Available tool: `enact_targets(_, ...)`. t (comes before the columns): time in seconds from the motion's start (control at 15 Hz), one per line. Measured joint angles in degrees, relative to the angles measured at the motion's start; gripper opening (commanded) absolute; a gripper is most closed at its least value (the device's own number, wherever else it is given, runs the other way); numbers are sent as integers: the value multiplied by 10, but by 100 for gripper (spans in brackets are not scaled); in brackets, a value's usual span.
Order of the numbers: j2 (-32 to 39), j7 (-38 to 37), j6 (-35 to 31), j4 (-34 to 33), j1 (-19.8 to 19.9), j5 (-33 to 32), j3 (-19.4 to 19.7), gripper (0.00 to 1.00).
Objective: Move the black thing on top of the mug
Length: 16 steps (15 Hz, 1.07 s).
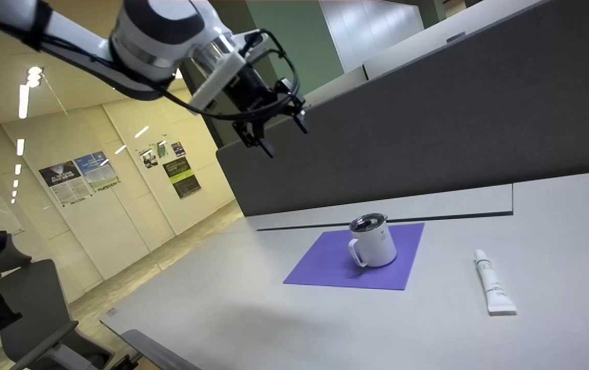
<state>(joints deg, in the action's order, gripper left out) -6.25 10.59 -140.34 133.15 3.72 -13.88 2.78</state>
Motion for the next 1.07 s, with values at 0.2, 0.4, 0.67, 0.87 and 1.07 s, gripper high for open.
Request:
enact_targets(0.2, 73, -31, -2, -62, 3, -21, -4, 100)
enact_targets(0.4, 80, -31, -2, -71, 4, -21, -4, 100)
enact_targets(0.67, 77, -31, -2, -71, 4, -22, -4, 100)
enact_targets(0.87, 77, -31, -2, -71, 4, -22, -5, 100)
enact_targets(1.07, 87, -19, 0, -80, 4, -21, -4, 100)
